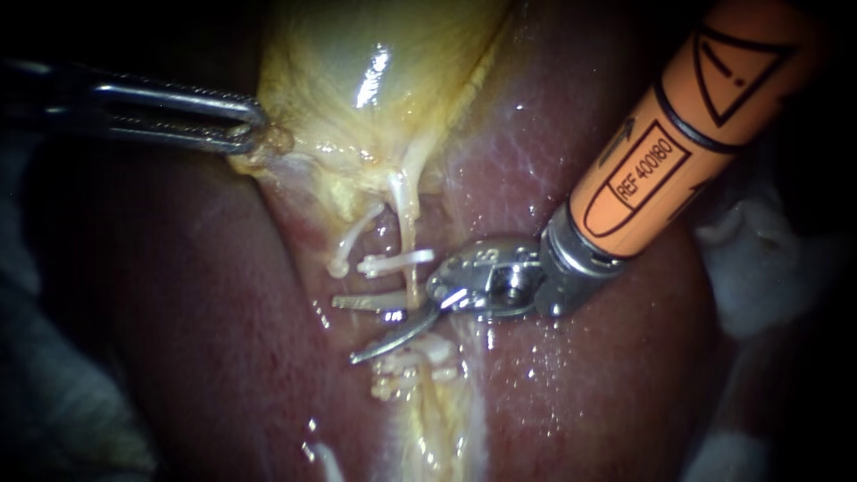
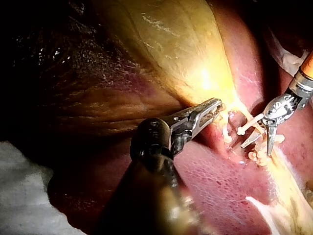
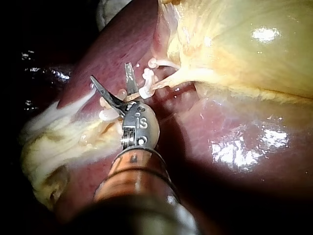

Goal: Go to the cutting position right tube

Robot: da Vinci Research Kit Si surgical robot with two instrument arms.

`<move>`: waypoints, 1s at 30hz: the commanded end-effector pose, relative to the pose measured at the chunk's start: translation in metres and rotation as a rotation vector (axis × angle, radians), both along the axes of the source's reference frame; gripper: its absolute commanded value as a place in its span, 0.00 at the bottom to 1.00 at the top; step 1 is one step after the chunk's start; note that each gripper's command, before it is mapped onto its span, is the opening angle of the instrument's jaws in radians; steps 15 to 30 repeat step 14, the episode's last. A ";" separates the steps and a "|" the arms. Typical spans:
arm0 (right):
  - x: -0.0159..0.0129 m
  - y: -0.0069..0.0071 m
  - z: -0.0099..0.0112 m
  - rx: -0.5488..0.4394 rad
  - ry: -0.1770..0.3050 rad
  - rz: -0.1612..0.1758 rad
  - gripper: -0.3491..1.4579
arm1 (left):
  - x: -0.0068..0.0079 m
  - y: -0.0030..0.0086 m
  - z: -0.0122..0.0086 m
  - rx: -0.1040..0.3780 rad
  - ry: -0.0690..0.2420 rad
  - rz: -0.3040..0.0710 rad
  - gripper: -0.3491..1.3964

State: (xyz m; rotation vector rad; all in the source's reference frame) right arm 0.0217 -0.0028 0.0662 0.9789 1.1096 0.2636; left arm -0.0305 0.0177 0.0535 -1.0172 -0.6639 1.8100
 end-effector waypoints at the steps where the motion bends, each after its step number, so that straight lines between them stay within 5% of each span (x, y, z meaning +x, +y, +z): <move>1: 0.0000 0.0001 -0.0001 0.000 -0.001 0.009 0.85 | 0.0000 0.0000 0.0000 0.000 0.000 0.000 0.00; 30: 0.0000 0.0006 -0.0003 0.004 0.004 0.019 0.85 | 0.0000 0.0000 0.0000 0.000 0.000 -0.001 0.00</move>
